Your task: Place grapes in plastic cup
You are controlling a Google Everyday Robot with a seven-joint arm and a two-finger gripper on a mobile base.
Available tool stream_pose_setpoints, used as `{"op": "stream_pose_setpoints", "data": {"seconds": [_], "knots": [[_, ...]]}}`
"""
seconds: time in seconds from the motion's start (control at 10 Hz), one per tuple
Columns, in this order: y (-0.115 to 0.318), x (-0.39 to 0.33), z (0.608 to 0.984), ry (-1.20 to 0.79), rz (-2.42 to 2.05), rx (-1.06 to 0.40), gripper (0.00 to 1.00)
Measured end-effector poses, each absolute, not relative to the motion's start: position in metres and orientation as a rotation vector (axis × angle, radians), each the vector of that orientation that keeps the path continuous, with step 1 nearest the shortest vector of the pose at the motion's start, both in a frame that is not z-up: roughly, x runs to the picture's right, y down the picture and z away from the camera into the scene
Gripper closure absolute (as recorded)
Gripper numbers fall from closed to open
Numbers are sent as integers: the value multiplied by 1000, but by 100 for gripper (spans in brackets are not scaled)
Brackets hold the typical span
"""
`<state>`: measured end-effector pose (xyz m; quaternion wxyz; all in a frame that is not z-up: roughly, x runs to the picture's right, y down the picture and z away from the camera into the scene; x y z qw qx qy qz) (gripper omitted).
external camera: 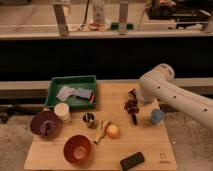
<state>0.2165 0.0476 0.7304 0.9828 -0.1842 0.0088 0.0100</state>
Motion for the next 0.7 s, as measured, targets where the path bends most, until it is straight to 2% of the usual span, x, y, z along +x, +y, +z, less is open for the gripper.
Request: {"op": "stream_pose_setpoints", "data": {"seconds": [0.3,0.7], "knots": [[27,253,710,82,77,-349,100],[35,298,717,116,153,-378,100]]}}
